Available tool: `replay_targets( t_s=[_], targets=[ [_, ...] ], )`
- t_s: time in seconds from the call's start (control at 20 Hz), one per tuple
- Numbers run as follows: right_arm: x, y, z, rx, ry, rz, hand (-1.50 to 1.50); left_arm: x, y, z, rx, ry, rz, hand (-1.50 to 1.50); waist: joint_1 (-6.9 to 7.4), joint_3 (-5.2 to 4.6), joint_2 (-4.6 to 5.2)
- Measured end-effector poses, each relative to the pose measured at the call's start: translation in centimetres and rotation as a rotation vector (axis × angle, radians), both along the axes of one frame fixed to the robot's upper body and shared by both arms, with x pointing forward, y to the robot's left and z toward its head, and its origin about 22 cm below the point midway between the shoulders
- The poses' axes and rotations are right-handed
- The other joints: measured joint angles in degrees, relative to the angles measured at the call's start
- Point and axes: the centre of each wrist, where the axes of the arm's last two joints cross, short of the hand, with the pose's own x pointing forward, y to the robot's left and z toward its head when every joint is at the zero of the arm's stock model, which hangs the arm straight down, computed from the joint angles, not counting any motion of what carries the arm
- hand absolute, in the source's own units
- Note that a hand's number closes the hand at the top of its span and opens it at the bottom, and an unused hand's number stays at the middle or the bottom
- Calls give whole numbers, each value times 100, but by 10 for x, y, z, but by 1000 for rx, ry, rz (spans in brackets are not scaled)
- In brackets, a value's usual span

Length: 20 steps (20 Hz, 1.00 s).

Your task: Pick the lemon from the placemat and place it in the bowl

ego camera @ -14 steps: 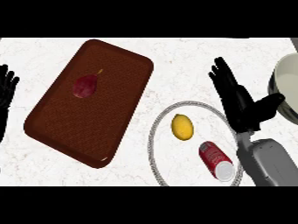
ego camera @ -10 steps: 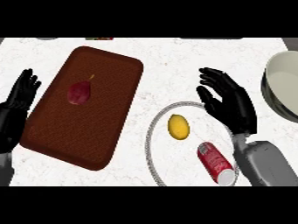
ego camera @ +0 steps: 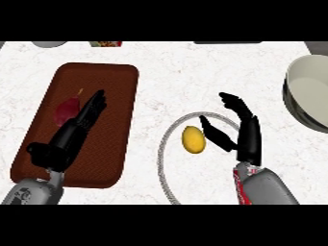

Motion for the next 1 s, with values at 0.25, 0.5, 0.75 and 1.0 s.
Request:
replay_targets(
  t_s=[0.25, 0.5, 0.75, 1.0],
  targets=[
    [13, 2, 8, -235, 85, 43, -150, 2, -18, 1, -7, 21, -37, 0, 59, 1, -21],
    [27, -4, 28, -476, 302, 102, -150, 0, -22, -1, -5, 34, -49, 0, 78, -13, -53],
    [38, 12, 58, -602, 613, 233, -150, -1, -23, 0, -4, 34, -59, 0, 139, -17, -55],
    [51, 36, 101, -609, 804, 353, -150, -3, -23, -1, -1, 33, -59, 0, 153, -3, -42]
  ],
)
